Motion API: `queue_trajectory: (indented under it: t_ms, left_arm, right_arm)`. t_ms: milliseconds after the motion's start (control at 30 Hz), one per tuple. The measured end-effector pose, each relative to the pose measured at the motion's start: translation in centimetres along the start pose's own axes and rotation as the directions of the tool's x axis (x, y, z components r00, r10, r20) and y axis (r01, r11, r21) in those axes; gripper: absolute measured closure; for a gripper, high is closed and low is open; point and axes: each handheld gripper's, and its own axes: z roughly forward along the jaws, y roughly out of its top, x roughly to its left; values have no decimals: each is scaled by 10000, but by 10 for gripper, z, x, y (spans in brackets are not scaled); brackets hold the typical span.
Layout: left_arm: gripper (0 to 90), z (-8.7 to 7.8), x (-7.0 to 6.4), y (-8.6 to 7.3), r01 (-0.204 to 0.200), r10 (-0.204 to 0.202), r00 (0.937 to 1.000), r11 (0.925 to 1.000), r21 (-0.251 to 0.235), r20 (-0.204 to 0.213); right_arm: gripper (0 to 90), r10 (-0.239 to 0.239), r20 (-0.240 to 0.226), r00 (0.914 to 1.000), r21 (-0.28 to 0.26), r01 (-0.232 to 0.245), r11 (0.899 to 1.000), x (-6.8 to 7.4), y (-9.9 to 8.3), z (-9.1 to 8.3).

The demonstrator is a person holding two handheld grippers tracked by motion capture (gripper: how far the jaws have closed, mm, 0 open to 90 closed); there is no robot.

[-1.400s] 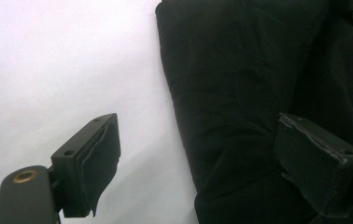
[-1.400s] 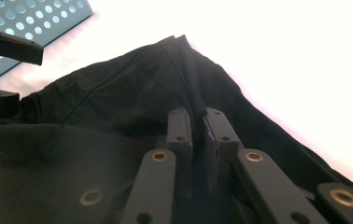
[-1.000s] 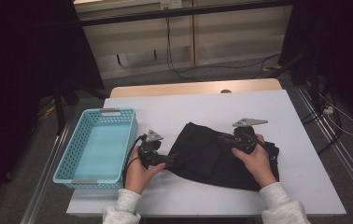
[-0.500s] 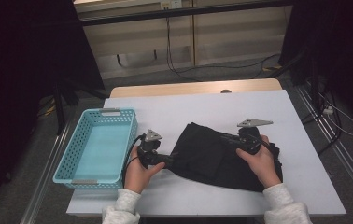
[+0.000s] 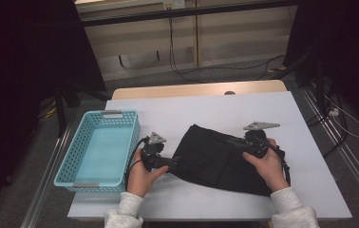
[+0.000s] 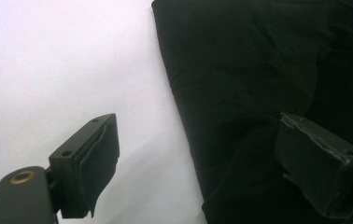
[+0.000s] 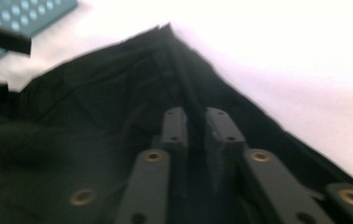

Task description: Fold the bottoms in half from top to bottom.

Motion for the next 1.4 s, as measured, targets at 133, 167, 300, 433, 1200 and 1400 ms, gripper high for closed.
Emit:
queue_trajectory:
  t_ms: [133,167,300,433,1200,1400]
  left_arm:
    - [145,0,0,0,-8,8,10000,10000,22,16]
    - [145,0,1,-1,-10,10,10000,10000,19,-12]
    - [145,-2,1,-1,11,-11,10000,10000,6,-20]
    - [145,-2,1,-1,-26,26,10000,10000,12,-13]
    - [145,-5,2,-3,33,-33,10000,10000,19,-20]
    - [144,-6,4,-4,60,-60,9999,10000,31,-84]
  right_arm:
    - [590,-27,380,9993,301,15,9995,1,-3,7]
    - [568,38,422,9991,374,-54,9993,1,-4,9]
    - [628,59,306,9995,675,-79,9977,3,-6,11]
    - [650,-324,-18,9995,693,324,9971,10,-6,12]
    - [680,-1184,911,9888,298,1161,9928,4,5,19]
    - [516,-878,663,9939,488,846,9952,2,6,35]
